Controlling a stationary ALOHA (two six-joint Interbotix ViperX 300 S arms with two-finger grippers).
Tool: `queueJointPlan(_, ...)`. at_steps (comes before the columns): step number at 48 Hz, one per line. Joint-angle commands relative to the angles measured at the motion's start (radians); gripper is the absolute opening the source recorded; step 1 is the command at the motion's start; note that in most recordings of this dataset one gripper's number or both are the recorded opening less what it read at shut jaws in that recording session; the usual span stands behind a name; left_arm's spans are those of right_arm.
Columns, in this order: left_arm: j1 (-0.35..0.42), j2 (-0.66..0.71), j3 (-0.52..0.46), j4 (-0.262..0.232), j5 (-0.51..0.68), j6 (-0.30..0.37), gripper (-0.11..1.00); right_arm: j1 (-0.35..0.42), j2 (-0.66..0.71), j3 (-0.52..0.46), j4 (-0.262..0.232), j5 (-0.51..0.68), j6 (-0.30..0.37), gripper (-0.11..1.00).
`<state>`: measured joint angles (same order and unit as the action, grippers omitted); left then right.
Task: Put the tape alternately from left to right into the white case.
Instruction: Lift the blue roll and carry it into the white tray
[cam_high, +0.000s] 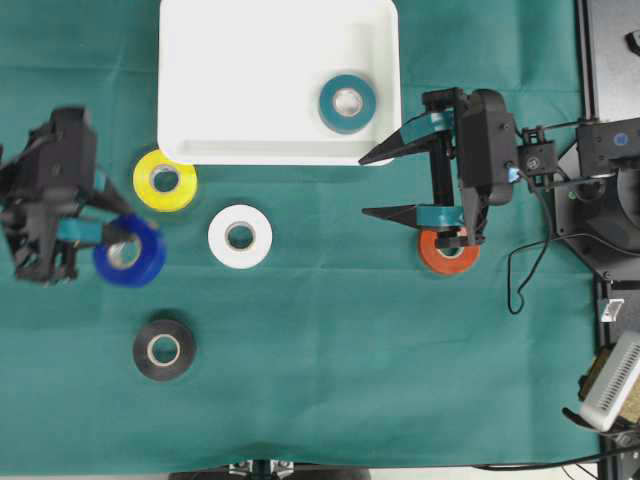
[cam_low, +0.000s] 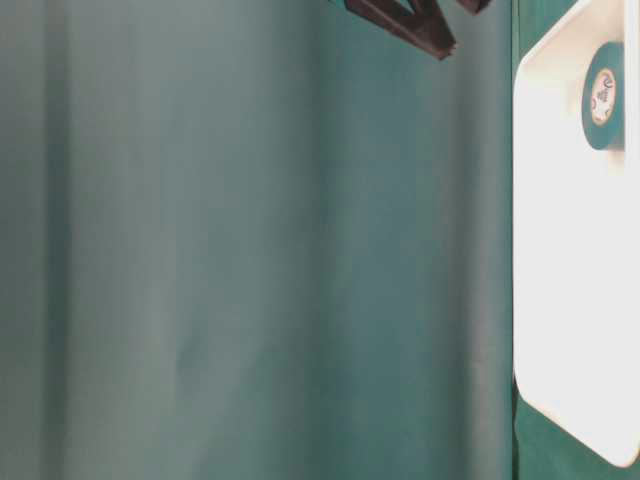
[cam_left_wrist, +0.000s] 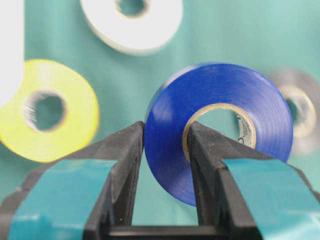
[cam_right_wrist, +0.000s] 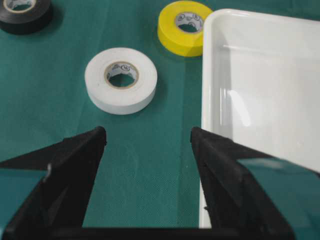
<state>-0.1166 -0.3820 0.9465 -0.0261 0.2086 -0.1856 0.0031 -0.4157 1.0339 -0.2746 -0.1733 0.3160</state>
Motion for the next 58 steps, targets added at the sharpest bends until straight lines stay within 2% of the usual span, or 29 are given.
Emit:
queueJointPlan(1,0.051,0.009,-0.048,0.003,-0.015,0.003,-0.03,0.003,0.005,-0.017,0.002,-0.018,0.003,0.72)
queueJointPlan(5,0.089,0.034,-0.071,0.003,-0.015,0.041,-0.03,0.003,0.017,-0.020,0.002,-0.028,0.003,0.72)
queueJointPlan(17,0.167,0.123,-0.153,0.003,-0.017,0.235,-0.03,0.003,0.038,-0.034,0.002,-0.032,0.003,0.72)
queueJointPlan(23,0.235,0.173,-0.213,0.003,-0.017,0.291,-0.03,0.003,0.044,-0.035,0.002,-0.032,0.003,0.72)
queueJointPlan(45,0.365,0.399,-0.408,0.005,0.000,0.307,-0.03,0.011,0.048,-0.031,0.002,-0.032,0.003,0.72)
queueJointPlan(58,0.417,0.488,-0.486,0.003,0.000,0.305,-0.03,0.011,0.048,-0.029,0.002,-0.032,0.003,0.72)
